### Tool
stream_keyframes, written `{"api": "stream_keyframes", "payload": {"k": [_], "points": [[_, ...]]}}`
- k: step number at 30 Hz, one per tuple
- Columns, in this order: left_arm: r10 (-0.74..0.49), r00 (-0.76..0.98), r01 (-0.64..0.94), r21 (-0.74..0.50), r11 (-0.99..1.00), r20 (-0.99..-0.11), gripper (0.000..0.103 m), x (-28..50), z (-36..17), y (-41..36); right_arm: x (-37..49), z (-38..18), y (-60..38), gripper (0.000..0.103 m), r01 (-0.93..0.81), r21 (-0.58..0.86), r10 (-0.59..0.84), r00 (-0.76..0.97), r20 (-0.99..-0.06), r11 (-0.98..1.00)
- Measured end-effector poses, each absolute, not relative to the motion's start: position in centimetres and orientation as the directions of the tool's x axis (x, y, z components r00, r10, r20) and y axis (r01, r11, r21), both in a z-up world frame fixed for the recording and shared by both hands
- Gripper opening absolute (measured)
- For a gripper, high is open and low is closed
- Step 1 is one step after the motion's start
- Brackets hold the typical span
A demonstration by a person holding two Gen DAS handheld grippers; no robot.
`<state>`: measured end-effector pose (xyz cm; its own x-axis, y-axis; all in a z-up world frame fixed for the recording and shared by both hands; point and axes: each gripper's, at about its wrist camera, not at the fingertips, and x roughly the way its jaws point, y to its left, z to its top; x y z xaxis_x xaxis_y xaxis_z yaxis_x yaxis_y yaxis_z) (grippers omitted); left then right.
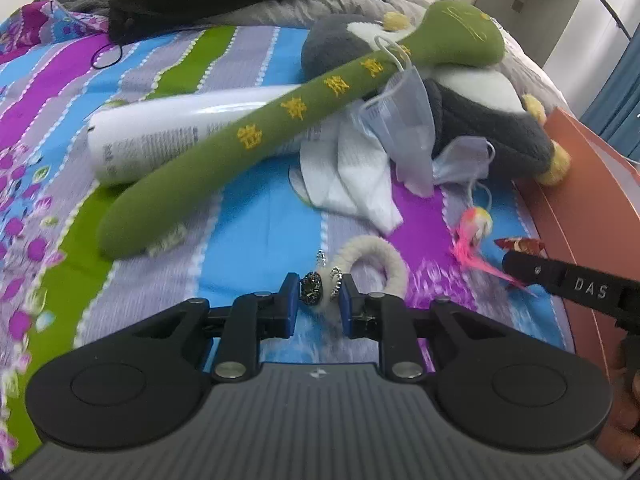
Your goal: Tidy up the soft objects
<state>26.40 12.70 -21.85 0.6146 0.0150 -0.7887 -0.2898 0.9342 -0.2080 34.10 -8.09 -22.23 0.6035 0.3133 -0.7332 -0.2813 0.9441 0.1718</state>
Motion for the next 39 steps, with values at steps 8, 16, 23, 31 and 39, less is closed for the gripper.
{"api": "stream_keyframes", "payload": {"k": [8,16,23,31,39], "points": [[-0.032,0.604,-0.283,-0.252,0.925,-0.797,0.024,21.6,-20.8,10.7,30.2,-20.6,-9.6,0.037,-0.302,0.156,0.317,0.616,-0.721,0.941],[-0.082,0.569,-0.281,-0.287,0.916,-0.818,0.025,16.8,-20.5,9.0,25.0,-20.4,-11.4,0.037,-0.333,0.156,0.333,0.584,-0.741,0.930],[-0.126,0.521,-0.279,-0.308,0.909,-0.844,0.025,14.2,-20.4,7.9,21.4,-21.4,-12.9,0.038,-0.341,0.187,0.349,0.512,-0.785,0.921],[-0.115,0.491,-0.183,-0.231,0.956,-0.863,0.054,14.1,-19.7,6.7,20.9,-21.7,-13.7,0.045,-0.325,0.181,0.332,0.501,-0.800,0.928],[-0.113,0.490,-0.063,-0.164,0.984,-0.864,0.062,13.9,-19.0,5.6,21.2,-22.0,-12.9,0.048,-0.351,0.126,0.306,0.525,-0.794,0.928]]}}
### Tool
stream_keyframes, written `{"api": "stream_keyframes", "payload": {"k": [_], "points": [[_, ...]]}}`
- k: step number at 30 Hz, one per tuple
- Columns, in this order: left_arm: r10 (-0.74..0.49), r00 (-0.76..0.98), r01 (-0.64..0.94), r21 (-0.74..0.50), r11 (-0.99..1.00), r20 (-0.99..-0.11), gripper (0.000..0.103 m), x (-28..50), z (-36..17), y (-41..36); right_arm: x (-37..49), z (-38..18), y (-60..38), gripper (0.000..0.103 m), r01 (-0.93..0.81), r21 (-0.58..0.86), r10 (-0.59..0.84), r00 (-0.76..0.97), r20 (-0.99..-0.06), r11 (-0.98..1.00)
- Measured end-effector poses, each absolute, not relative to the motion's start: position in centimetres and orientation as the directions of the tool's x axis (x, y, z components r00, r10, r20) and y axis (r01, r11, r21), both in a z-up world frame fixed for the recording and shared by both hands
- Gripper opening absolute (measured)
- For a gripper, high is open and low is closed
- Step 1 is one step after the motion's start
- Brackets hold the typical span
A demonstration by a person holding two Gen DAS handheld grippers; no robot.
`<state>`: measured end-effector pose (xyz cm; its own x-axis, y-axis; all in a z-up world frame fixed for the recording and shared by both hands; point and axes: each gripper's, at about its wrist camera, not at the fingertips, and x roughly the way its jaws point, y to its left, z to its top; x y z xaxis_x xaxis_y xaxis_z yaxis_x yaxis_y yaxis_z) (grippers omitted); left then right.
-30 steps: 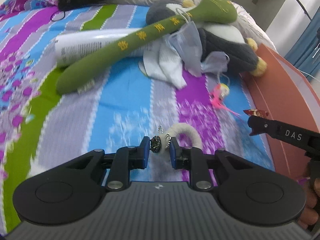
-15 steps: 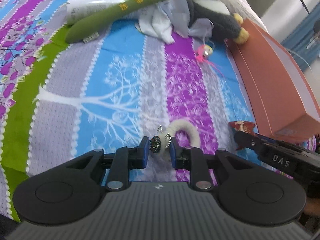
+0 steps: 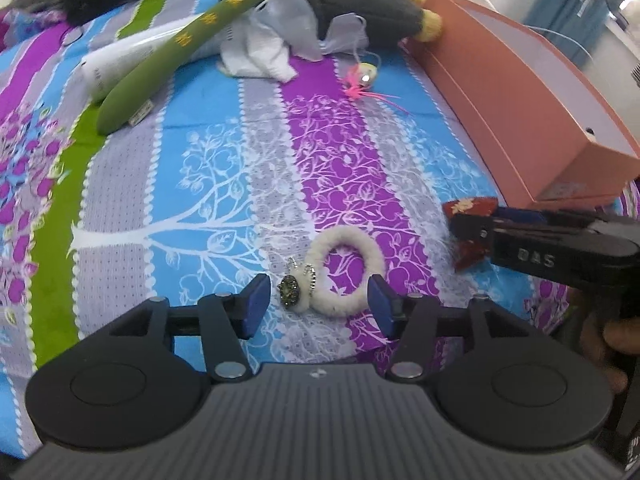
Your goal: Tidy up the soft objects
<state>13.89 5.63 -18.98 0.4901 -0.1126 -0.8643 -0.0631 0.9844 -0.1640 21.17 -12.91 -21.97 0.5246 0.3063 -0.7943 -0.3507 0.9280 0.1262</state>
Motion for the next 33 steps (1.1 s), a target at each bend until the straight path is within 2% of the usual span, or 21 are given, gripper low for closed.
{"api": "stream_keyframes", "payload": {"k": [5,7,9,17,25,30,33], "points": [[-0.106,0.492,0.008,-0.118,0.993,-0.864,0.065,14.0,-18.9,4.9,21.4,-22.5,-12.4,0.047,-0.369,0.121,0.312,0.518,-0.796,0.921],[-0.101,0.489,0.039,-0.095,0.995,-0.867,0.065,14.1,-18.9,4.5,21.3,-22.5,-12.4,0.040,-0.378,0.106,0.306,0.521,-0.797,0.920],[-0.102,0.486,0.066,-0.080,0.995,-0.868,0.065,14.1,-18.9,4.2,21.2,-22.3,-12.5,0.039,-0.386,0.105,0.310,0.523,-0.794,0.917],[-0.079,0.470,0.137,-0.015,0.990,-0.879,0.065,14.9,-20.1,3.2,21.0,-21.5,-13.3,0.036,-0.388,0.104,0.316,0.534,-0.785,0.916],[-0.063,0.452,0.140,0.001,0.990,-0.890,0.065,15.9,-21.4,2.7,21.0,-22.3,-13.8,0.036,-0.394,0.120,0.325,0.507,-0.798,0.911],[-0.048,0.451,0.140,0.018,0.990,-0.891,0.061,15.9,-21.5,1.9,20.8,-22.8,-13.4,0.036,-0.400,0.123,0.329,0.500,-0.801,0.908],[-0.052,0.452,0.126,0.007,0.992,-0.891,0.052,15.9,-21.6,1.7,20.7,-22.9,-13.3,0.036,-0.410,0.117,0.331,0.500,-0.800,0.904]]}}
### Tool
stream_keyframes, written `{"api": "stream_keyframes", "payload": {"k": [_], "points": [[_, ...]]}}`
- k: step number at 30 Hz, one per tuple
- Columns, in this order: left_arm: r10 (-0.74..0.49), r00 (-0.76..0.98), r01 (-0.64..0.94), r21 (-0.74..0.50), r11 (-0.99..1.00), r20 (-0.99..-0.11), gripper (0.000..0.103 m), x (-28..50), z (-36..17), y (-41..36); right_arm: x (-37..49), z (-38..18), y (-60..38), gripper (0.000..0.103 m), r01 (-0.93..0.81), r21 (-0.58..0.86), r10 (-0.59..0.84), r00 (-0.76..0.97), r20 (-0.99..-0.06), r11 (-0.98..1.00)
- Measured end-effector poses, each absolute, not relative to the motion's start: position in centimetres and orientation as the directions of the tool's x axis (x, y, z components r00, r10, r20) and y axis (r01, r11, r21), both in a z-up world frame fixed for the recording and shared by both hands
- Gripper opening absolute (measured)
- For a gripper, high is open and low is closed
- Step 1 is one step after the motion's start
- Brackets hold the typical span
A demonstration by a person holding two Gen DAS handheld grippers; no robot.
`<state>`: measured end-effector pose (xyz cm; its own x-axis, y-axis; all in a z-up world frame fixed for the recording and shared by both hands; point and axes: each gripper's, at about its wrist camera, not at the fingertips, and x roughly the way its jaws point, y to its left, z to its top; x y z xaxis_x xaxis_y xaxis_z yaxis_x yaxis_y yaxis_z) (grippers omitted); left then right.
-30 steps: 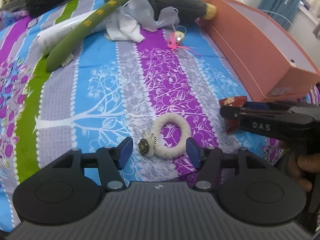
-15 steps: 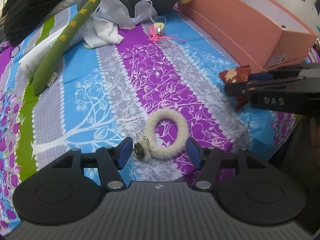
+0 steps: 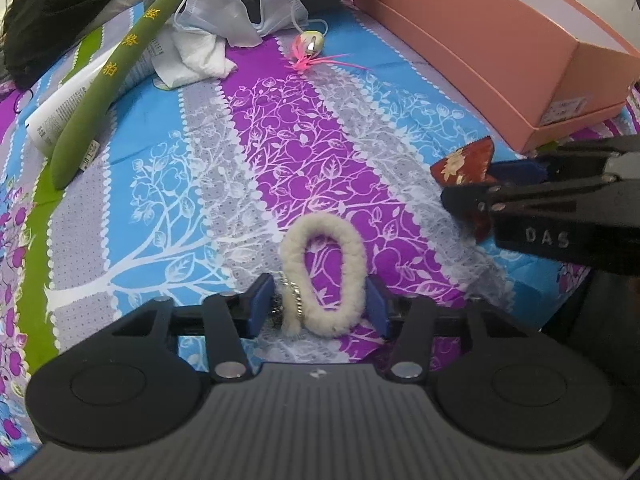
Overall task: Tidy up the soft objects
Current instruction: 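Close left tool on the white ring while right tool lifts the red candy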
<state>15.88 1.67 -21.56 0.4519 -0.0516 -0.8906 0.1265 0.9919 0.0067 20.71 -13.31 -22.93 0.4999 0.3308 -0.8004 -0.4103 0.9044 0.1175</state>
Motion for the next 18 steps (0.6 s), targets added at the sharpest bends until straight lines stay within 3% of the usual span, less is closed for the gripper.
{"api": "stream_keyframes", "payload": {"k": [4,7,18], "points": [[-0.051,0.450,0.096,-0.009,0.995,-0.892,0.034,16.2,-21.5,1.6,20.7,-22.9,-13.6,0.035,-0.401,0.127,0.334,0.505,-0.796,0.907],[-0.046,0.447,0.062,-0.021,0.998,-0.893,0.027,16.4,-21.4,1.6,20.6,-22.5,-14.0,0.034,-0.383,0.133,0.334,0.523,-0.784,0.914],[-0.092,0.474,-0.099,-0.157,0.983,-0.876,0.016,15.9,-19.7,2.6,19.9,-21.2,-16.0,0.034,-0.342,0.160,0.337,0.557,-0.759,0.926]]}}
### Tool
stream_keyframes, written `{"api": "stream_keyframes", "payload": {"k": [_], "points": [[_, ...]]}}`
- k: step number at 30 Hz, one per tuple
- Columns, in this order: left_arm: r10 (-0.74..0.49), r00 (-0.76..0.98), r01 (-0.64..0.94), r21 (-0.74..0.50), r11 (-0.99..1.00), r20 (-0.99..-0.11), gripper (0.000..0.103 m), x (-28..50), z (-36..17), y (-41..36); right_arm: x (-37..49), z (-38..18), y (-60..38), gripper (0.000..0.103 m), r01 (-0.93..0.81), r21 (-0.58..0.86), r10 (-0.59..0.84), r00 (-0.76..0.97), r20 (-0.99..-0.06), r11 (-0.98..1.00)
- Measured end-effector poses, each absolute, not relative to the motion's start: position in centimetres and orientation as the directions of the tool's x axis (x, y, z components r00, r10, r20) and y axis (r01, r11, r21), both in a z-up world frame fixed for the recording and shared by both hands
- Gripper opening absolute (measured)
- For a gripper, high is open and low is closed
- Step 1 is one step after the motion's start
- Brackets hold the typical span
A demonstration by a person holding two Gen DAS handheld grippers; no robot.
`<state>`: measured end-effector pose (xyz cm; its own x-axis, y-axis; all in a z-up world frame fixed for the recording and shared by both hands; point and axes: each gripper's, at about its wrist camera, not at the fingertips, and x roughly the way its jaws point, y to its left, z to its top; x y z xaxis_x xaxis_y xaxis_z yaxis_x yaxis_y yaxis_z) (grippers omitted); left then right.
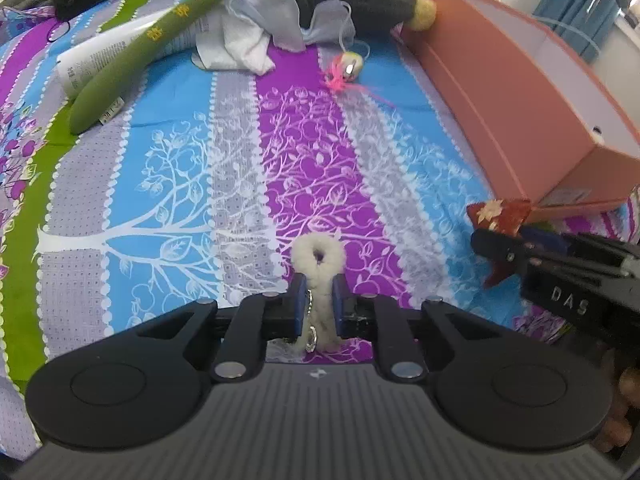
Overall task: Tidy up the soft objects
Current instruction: 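Close left tool on the white ring while right tool lifts the red candy, then carry the ring and red candy into the orange box and open both tools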
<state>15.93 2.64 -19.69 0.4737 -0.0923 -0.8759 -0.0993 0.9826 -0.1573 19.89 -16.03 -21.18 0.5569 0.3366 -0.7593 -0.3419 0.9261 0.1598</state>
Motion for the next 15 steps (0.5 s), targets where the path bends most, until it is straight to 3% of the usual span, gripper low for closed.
{"api": "stream_keyframes", "payload": {"k": [15], "points": [[-0.113,0.609,-0.081,-0.203,0.976,-0.785,0.009,15.4,-12.2,2.1,19.0,-14.9,-16.6,0.034,-0.356,0.170,0.372,0.641,-0.672,0.919]]}}
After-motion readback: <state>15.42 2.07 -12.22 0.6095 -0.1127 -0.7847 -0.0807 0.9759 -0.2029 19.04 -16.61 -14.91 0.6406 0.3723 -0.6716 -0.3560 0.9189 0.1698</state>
